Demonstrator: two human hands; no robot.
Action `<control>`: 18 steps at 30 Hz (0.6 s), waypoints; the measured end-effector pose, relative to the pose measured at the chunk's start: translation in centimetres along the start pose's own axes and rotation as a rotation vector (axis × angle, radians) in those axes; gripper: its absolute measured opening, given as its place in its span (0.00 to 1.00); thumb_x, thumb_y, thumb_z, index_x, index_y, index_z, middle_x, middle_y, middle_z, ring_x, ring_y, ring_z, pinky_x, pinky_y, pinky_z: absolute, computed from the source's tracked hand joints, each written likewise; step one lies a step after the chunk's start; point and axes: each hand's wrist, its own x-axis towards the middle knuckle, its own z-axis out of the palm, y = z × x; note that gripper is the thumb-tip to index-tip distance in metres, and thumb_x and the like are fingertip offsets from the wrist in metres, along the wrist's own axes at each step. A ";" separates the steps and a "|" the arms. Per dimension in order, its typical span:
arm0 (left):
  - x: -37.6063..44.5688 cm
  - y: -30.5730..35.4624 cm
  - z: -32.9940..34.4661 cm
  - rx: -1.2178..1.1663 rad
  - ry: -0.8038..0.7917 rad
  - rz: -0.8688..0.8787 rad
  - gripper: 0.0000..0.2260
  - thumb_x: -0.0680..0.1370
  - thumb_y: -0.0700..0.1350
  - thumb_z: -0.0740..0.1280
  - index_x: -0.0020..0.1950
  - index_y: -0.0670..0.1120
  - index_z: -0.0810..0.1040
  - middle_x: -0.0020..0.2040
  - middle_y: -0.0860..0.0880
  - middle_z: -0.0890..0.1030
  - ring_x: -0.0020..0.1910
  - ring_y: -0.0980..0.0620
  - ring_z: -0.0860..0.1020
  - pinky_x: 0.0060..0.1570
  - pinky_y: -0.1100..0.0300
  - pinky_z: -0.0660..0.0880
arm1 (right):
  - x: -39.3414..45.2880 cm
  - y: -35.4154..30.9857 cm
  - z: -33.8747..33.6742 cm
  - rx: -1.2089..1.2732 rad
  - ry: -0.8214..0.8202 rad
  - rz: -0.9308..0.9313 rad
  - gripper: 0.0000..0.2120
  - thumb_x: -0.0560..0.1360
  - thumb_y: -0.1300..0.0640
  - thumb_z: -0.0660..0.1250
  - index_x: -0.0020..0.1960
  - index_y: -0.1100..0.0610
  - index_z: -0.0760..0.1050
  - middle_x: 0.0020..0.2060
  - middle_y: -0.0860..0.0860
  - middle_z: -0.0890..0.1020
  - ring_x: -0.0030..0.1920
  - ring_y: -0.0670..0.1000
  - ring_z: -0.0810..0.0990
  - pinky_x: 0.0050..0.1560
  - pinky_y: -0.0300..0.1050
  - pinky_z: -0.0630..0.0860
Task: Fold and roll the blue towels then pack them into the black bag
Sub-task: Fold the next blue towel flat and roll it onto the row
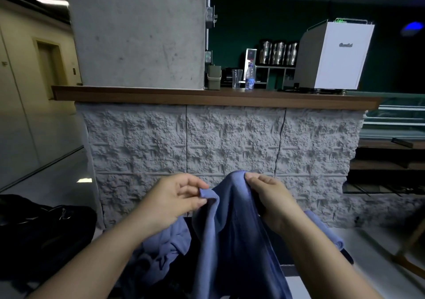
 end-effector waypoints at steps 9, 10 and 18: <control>0.4 0.0 2.3 0.428 0.114 0.383 0.14 0.71 0.38 0.73 0.37 0.58 0.77 0.43 0.57 0.73 0.33 0.58 0.75 0.32 0.65 0.74 | -2.5 0.1 2.0 -0.350 -0.297 -0.298 0.07 0.79 0.63 0.62 0.46 0.57 0.78 0.39 0.54 0.84 0.41 0.47 0.79 0.45 0.41 0.73; 0.4 0.0 2.3 0.470 0.122 0.399 0.14 0.70 0.40 0.74 0.36 0.59 0.76 0.43 0.57 0.73 0.33 0.58 0.74 0.32 0.63 0.74 | -2.7 0.0 2.0 -0.371 -0.311 -0.319 0.07 0.78 0.63 0.62 0.48 0.58 0.79 0.43 0.57 0.85 0.44 0.49 0.79 0.48 0.43 0.74; 0.2 0.1 2.3 0.550 0.190 0.339 0.12 0.69 0.41 0.75 0.34 0.55 0.75 0.35 0.55 0.74 0.34 0.56 0.73 0.34 0.68 0.68 | -3.4 0.0 1.7 -0.578 -0.256 -0.419 0.05 0.78 0.60 0.65 0.47 0.53 0.80 0.42 0.48 0.85 0.43 0.41 0.81 0.46 0.37 0.75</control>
